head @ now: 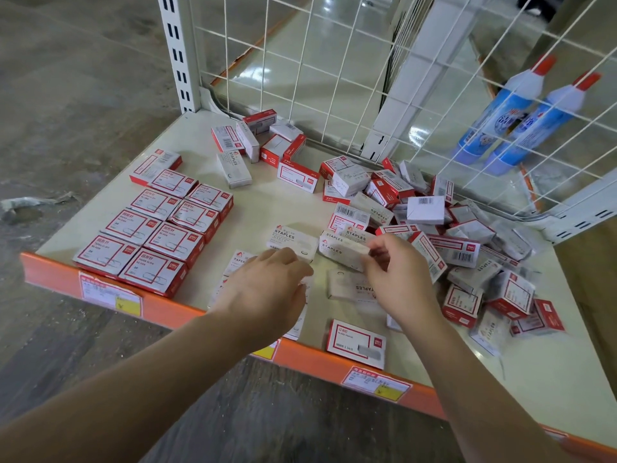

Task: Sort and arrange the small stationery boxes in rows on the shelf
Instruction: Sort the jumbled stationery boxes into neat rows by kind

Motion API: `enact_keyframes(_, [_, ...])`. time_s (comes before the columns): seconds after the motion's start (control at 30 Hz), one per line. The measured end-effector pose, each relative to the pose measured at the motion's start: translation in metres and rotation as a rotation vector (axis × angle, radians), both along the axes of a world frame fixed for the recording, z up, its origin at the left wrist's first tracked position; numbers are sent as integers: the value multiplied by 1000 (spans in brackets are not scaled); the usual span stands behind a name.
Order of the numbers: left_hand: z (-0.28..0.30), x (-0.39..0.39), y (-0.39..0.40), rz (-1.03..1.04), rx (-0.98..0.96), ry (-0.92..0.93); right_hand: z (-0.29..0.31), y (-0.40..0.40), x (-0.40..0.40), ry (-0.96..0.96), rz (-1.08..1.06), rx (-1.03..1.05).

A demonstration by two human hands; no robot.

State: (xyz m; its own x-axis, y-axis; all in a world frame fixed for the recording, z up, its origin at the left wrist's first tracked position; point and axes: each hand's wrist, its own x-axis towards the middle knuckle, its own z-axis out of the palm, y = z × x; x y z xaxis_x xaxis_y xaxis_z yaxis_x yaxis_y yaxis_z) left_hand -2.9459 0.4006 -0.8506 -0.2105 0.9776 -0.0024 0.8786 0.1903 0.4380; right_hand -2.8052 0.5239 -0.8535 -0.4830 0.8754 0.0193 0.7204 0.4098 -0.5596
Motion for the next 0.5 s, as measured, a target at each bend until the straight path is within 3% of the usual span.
enact_keyframes(0.27, [6, 7, 6, 291, 67, -287, 22, -16, 6, 311, 29, -145])
enact_keyframes(0.5, [5, 11, 3, 299, 181, -467, 27, -22, 10, 373, 34, -293])
